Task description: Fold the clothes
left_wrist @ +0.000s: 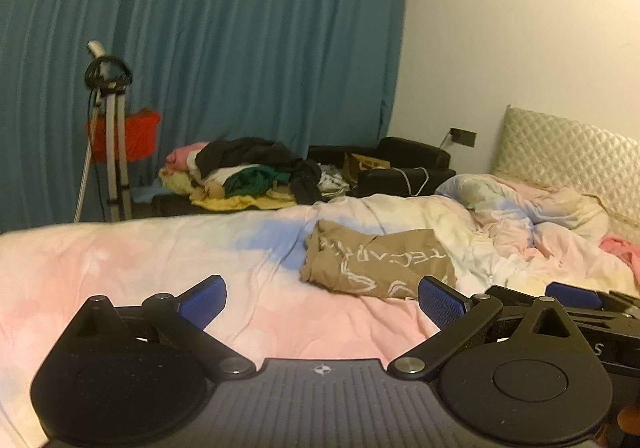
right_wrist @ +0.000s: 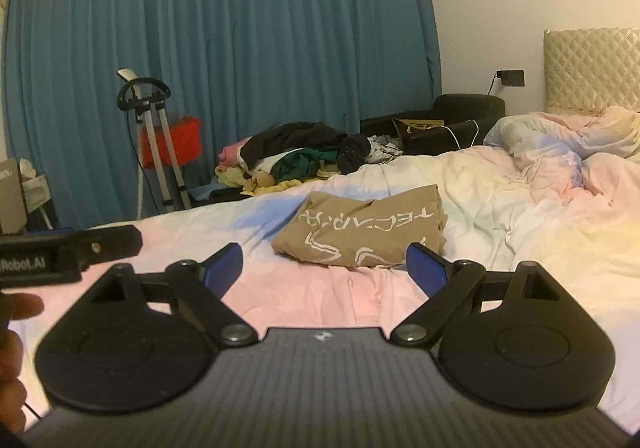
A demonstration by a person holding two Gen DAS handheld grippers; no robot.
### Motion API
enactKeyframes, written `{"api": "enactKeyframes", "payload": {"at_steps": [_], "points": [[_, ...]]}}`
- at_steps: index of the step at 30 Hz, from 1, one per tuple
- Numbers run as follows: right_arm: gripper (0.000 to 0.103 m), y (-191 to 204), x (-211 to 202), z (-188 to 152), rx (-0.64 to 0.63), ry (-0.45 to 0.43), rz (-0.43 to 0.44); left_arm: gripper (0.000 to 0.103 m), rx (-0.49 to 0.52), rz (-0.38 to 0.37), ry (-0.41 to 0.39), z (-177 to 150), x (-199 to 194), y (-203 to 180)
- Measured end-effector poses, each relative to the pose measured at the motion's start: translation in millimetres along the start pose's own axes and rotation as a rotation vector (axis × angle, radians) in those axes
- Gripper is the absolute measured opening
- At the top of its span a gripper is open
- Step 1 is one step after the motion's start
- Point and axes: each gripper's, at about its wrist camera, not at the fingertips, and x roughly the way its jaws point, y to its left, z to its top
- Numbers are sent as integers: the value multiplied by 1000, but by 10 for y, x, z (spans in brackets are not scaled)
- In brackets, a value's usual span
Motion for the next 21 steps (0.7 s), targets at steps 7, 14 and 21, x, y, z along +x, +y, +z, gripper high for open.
{"api": "enactKeyframes", "payload": {"at_steps": [7, 14, 21], "points": [[90, 0, 49, -30, 0, 14, -4, 103, -25, 30, 12, -20, 60, 108], [90, -16, 42, -47, 6, 18, -19, 103, -23, 44, 15, -16, 53, 110], [90, -8, 4, -46, 3, 6, -26, 103, -20, 56, 11, -26, 23, 100]]}}
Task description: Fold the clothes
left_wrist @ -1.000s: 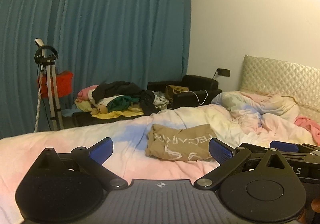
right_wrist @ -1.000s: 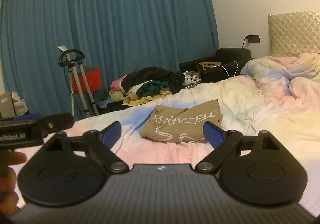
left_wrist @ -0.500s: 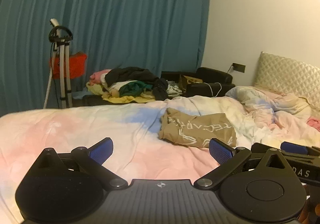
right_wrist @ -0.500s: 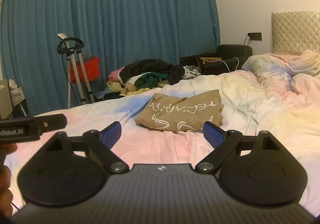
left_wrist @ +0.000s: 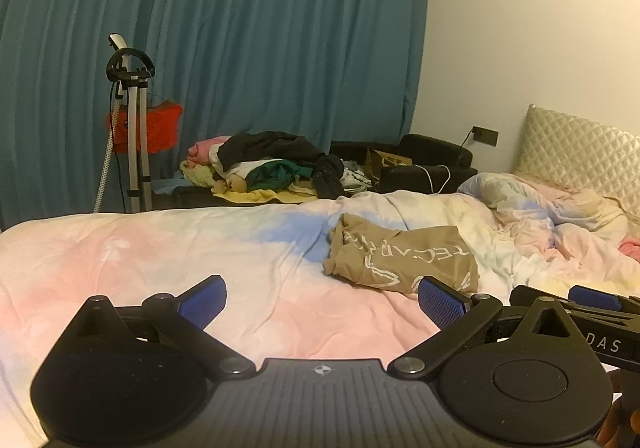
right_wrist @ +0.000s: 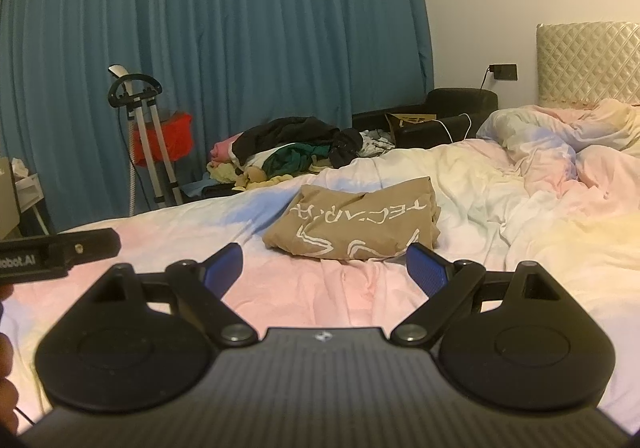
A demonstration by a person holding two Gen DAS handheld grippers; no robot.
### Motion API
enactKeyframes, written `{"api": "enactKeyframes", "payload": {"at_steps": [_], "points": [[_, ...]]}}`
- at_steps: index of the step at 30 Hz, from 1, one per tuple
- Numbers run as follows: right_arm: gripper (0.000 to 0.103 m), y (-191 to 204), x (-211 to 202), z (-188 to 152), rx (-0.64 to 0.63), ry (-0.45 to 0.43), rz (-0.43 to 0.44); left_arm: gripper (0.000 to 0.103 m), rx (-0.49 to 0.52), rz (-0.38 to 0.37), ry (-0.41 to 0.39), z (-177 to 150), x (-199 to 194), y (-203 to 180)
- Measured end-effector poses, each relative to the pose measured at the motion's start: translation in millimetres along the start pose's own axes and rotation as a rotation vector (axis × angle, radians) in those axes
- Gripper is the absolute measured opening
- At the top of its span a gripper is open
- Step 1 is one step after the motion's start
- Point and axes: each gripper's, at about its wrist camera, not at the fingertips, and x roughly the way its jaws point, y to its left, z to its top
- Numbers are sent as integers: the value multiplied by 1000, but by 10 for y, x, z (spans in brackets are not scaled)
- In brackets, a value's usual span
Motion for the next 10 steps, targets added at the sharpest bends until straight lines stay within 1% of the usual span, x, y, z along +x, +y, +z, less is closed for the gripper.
{"api": "enactKeyframes", "payload": {"at_steps": [10], "points": [[90, 6, 4, 5, -1, -1, -6, 103, 4, 7, -2, -23, -18, 5]]}}
